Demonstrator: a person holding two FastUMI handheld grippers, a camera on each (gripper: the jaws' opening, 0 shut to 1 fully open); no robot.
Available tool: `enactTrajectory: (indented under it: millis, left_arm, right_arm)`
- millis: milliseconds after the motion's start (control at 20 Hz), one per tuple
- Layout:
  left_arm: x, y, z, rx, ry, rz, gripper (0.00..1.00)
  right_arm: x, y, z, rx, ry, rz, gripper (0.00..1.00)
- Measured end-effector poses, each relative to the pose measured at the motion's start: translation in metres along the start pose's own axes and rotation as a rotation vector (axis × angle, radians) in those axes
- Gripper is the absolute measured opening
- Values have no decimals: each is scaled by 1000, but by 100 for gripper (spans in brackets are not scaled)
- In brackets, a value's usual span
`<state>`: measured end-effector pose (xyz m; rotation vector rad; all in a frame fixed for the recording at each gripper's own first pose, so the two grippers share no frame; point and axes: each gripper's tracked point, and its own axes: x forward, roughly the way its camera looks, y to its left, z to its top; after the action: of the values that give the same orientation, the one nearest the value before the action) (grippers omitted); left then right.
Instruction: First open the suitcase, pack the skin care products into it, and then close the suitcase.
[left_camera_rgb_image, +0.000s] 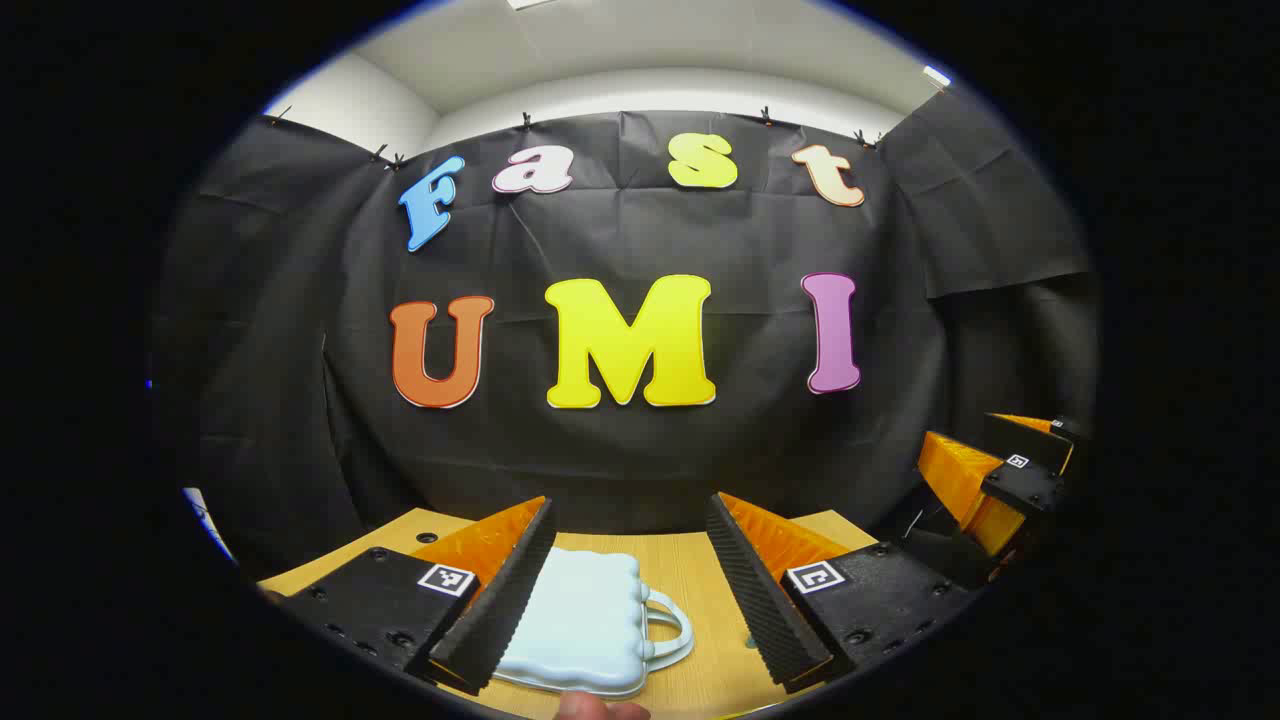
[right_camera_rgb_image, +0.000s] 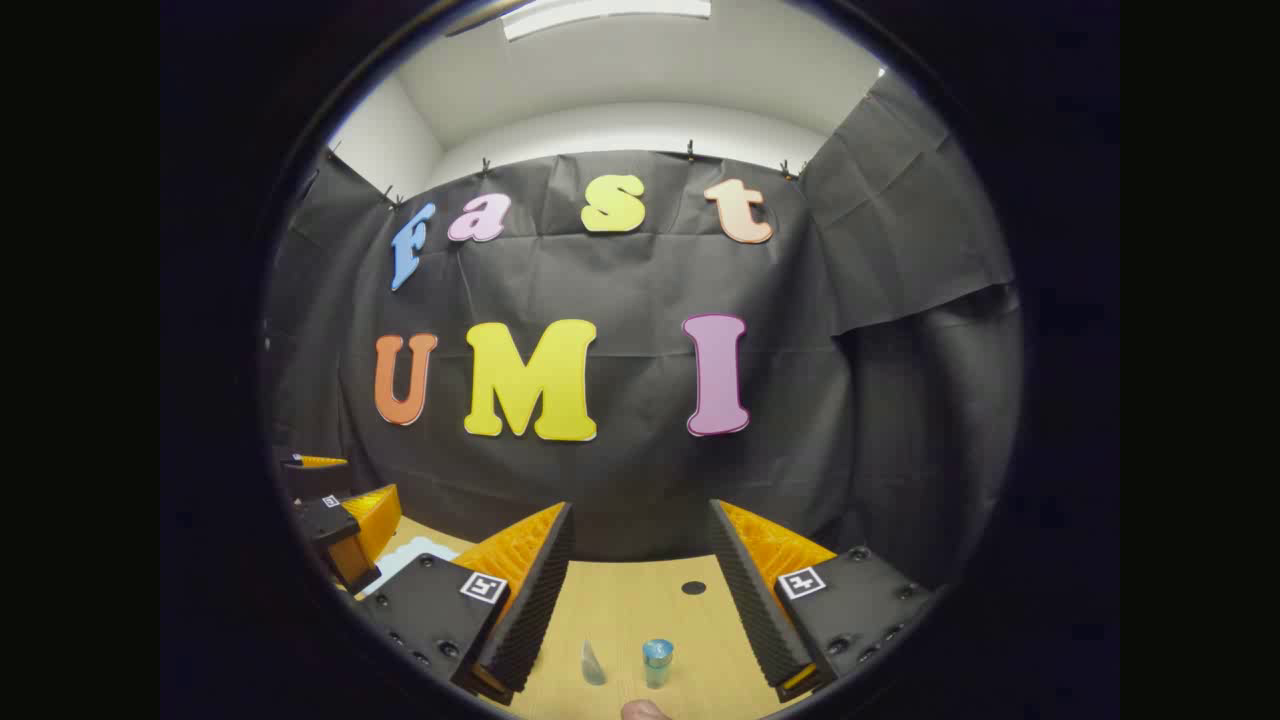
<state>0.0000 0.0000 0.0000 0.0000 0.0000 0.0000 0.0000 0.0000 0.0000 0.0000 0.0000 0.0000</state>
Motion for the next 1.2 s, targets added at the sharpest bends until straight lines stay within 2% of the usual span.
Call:
enactTrajectory:
  millis: [50, 1200]
  left_arm:
    - [0, -1, 1, 0, -1, -1, 97]
    - [2, 7, 10, 17, -44, 21, 97]
  right_arm:
    - [0, 0, 0, -2, 2, 0, 80]
    - [9, 19, 0, -7, -8, 59, 80]
